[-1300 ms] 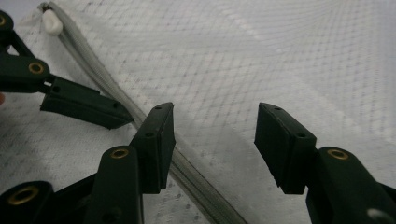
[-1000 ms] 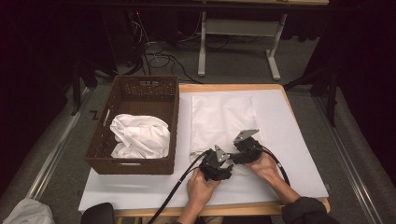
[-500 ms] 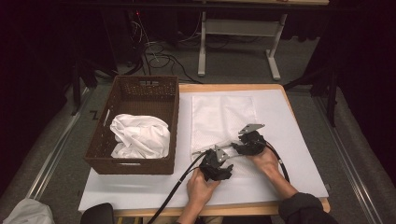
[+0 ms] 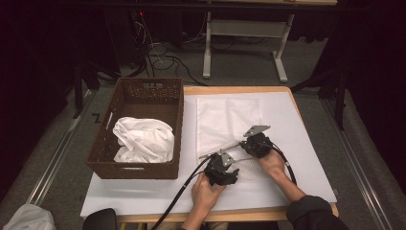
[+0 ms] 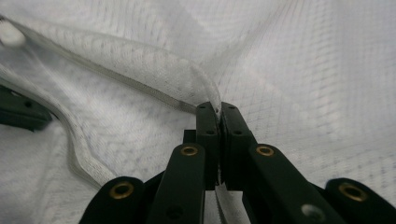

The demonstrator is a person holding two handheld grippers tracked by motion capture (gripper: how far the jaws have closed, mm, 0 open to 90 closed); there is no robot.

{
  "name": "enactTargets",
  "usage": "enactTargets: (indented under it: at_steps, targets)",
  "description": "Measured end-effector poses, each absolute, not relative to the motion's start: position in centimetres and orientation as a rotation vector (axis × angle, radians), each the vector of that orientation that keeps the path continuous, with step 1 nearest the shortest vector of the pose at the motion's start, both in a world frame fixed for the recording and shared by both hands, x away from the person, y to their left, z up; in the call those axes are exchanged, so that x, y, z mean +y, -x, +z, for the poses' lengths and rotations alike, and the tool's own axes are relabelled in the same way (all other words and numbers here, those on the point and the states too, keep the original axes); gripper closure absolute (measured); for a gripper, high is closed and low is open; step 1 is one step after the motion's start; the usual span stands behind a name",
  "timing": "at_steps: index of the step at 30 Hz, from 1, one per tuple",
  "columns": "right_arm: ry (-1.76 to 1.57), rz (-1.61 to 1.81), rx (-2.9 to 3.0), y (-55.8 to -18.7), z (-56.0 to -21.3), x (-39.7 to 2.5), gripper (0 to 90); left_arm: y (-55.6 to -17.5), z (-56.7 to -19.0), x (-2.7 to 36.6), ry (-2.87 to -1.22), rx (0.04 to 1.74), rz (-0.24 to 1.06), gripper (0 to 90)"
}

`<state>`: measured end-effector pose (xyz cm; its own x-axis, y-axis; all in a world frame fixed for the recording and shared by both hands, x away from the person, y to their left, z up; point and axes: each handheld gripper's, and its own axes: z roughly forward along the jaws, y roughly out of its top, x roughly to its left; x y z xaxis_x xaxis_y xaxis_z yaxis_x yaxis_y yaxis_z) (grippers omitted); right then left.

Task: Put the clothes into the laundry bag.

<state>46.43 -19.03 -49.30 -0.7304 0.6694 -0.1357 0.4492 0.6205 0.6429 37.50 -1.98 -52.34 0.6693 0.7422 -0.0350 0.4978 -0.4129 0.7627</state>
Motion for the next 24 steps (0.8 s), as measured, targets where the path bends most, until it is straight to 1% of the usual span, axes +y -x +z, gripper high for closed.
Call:
enactTargets:
  at_steps: [14,18,24]
  targets:
    - [-0.835,0.936,2.443,-46.0,-44.3,-18.8,88.7,-37.5,-52.4,-2.0,-2.099,0.955,0.402,39.7]
    - [-0.834,0.955,2.435,-46.2,-43.3,-19.0,88.8,-37.5,-52.3,-2.0,-2.096,0.960,0.402,41.9]
    - [-0.854,1.004,2.415,-46.6,-41.2,-19.5,88.9,-37.5,-52.4,-2.0,-2.094,0.961,0.398,42.2]
